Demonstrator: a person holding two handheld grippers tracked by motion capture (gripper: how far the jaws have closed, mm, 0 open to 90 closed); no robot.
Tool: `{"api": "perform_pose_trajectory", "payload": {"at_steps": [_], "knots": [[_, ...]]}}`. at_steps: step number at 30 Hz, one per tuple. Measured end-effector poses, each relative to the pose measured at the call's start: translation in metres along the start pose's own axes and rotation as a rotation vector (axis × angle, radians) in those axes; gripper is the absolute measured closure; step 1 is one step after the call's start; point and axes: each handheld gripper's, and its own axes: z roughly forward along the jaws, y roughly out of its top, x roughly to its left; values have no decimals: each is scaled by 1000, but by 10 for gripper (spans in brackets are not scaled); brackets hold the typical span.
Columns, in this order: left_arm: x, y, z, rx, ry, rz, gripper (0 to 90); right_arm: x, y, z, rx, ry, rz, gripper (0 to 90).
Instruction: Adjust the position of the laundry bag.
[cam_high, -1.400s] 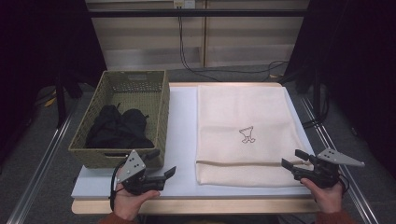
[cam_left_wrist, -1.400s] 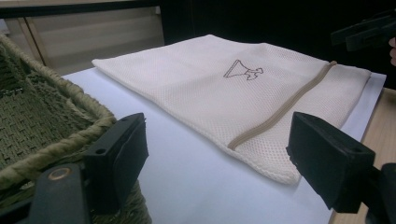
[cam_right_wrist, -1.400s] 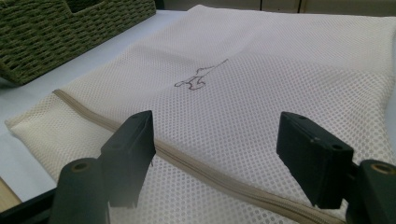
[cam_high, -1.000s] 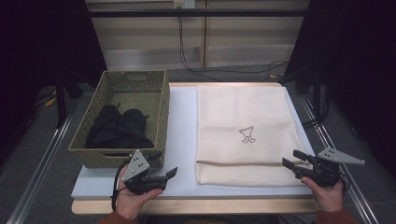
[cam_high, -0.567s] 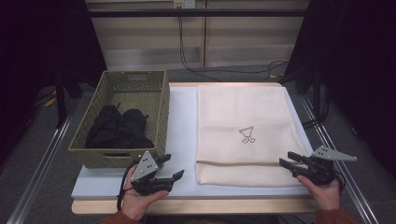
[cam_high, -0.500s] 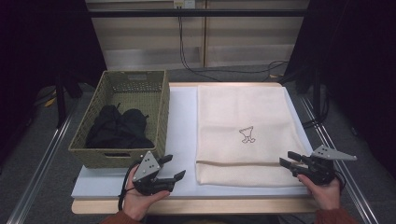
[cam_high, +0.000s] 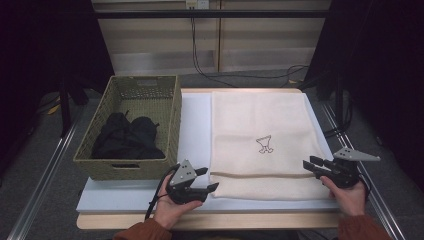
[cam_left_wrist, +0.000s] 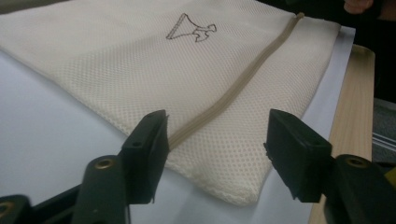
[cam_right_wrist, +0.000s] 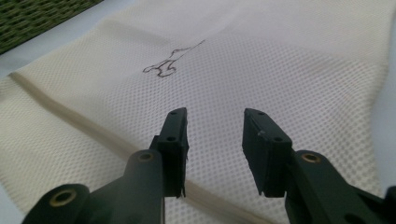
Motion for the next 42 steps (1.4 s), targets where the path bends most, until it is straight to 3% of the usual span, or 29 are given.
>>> {"api": "perform_pose_trajectory", "payload": {"at_steps": [3,5,8,13,14,15,18,22,24,30,36,42], "knots": [[2,0,8,22,-14,-2,402,-3,2,2,7,-9,4,595],[4,1,11,26,-4,2,406,-6,5,3,26,-50,14,587],[8,4,15,46,13,-9,431,-13,10,6,46,-56,27,560],[14,6,26,88,17,7,465,-22,16,10,56,-67,35,537],[17,5,30,102,-11,-13,472,-27,17,13,50,-87,28,532],[17,5,30,102,-11,-13,490,-27,17,13,50,-87,28,532],[19,0,30,124,2,-2,489,-32,15,20,64,-121,13,527],[25,-3,30,129,13,-32,467,-39,8,25,89,-134,19,528],[26,-5,30,145,23,-28,466,-43,6,24,93,-152,30,528],[26,-7,35,170,15,-27,437,-56,-2,23,113,-215,40,528],[27,-7,38,182,18,-46,428,-62,-7,25,141,-217,52,537],[25,-5,41,204,13,-21,428,-60,-9,31,173,-209,49,565]]}}
